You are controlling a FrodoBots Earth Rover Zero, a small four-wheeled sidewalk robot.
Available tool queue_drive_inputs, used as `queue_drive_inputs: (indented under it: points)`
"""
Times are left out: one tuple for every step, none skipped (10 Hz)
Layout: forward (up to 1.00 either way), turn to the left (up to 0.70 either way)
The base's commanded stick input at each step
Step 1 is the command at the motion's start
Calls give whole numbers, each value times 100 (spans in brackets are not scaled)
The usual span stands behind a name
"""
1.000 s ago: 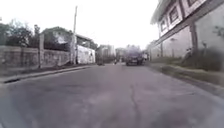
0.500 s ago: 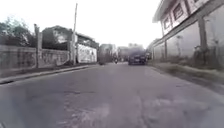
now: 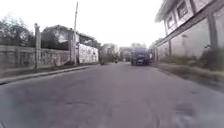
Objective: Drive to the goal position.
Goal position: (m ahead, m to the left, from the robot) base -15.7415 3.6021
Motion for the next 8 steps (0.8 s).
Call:
queue_drive_inputs:
  points:
    - [100, -40]
    - [100, -40]
    - [100, 0]
    - [100, 0]
    - [100, 0]
    - [100, 0]
    - [100, 0]
    - [100, 0]
